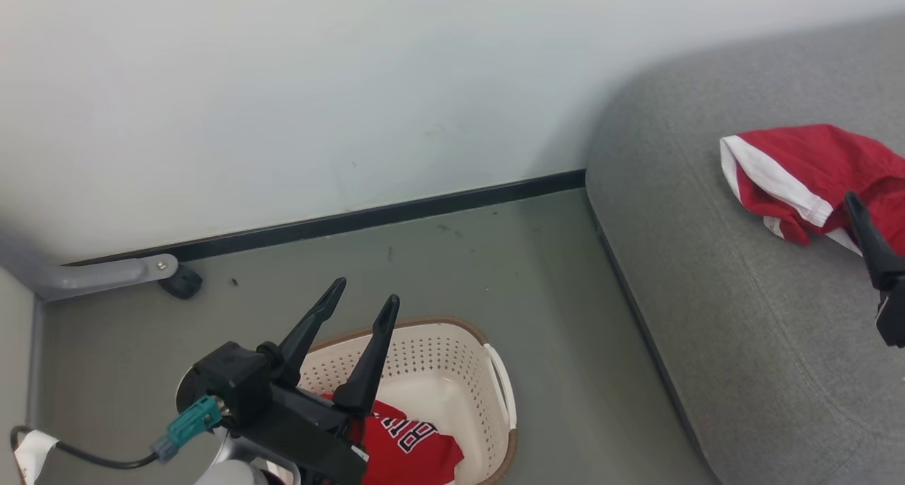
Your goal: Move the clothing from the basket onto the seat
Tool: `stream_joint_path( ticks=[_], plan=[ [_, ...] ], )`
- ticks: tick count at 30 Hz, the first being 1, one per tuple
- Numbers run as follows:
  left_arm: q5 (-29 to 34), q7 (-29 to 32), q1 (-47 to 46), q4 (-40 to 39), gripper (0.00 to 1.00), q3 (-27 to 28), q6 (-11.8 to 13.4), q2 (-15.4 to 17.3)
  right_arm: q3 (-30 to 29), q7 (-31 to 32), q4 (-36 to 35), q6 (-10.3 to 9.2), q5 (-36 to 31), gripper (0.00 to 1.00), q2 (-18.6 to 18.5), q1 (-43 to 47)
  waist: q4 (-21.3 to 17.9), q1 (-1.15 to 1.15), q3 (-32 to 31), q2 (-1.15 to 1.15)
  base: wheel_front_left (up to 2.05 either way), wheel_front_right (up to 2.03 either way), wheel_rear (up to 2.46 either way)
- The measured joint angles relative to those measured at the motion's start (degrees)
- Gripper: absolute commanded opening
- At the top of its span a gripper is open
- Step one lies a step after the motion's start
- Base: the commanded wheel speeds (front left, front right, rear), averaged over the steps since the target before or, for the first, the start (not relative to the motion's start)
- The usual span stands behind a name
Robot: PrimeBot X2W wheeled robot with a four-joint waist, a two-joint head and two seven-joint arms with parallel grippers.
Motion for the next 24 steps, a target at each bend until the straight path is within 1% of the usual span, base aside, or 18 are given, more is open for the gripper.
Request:
stream_joint_path(
  ticks=[5,11,14,16,19,21,24],
  plan=[
    [-0.54,-0.77,2.33,0.36,1.00,1.47,1.12,0.07,-2.53,-2.99,-6.56,-3.54,2.24,1.00,-0.99,8.00,3.33,0.00,-2.28,0.00,0.00,0.00,0.00],
    [-1.24,-1.24,5.11,1.11,1.00,2.82,2.07,0.64,-4.32,-6.35,-14.45,-7.61,4.00,1.00,-0.69,16.73,7.18,0.00,-4.92,0.00,0.00,0.00,0.00],
    [-2.25,-1.46,6.58,1.13,1.00,3.26,2.80,0.79,-4.75,-7.75,-18.25,-9.38,4.76,1.00,0.32,20.48,8.80,0.00,-6.25,0.00,0.00,0.00,0.00],
    [-2.26,-1.79,7.86,1.02,1.00,3.97,3.36,1.12,-4.55,-8.17,-20.35,-10.11,5.06,1.00,1.79,22.47,9.64,0.00,-7.11,0.00,0.00,0.00,0.00],
    [-2.50,-2.07,9.51,1.01,1.00,5.21,4.11,1.75,-3.88,-8.67,-22.52,-10.22,5.24,1.00,3.59,24.97,10.71,0.00,-8.17,0.00,0.00,0.00,0.00],
    [-2.69,-2.31,10.82,0.86,1.00,6.58,4.88,1.88,-3.48,-8.93,-23.74,-10.70,5.33,1.00,4.83,26.10,11.22,0.00,-8.77,0.00,0.00,0.00,0.00],
    [-3.02,-2.78,12.54,0.71,1.00,8.27,5.33,2.37,-3.25,-9.28,-25.05,-11.12,5.44,1.00,6.15,27.64,11.82,-0.01,-9.19,0.00,0.00,0.00,0.00]
  ],
)
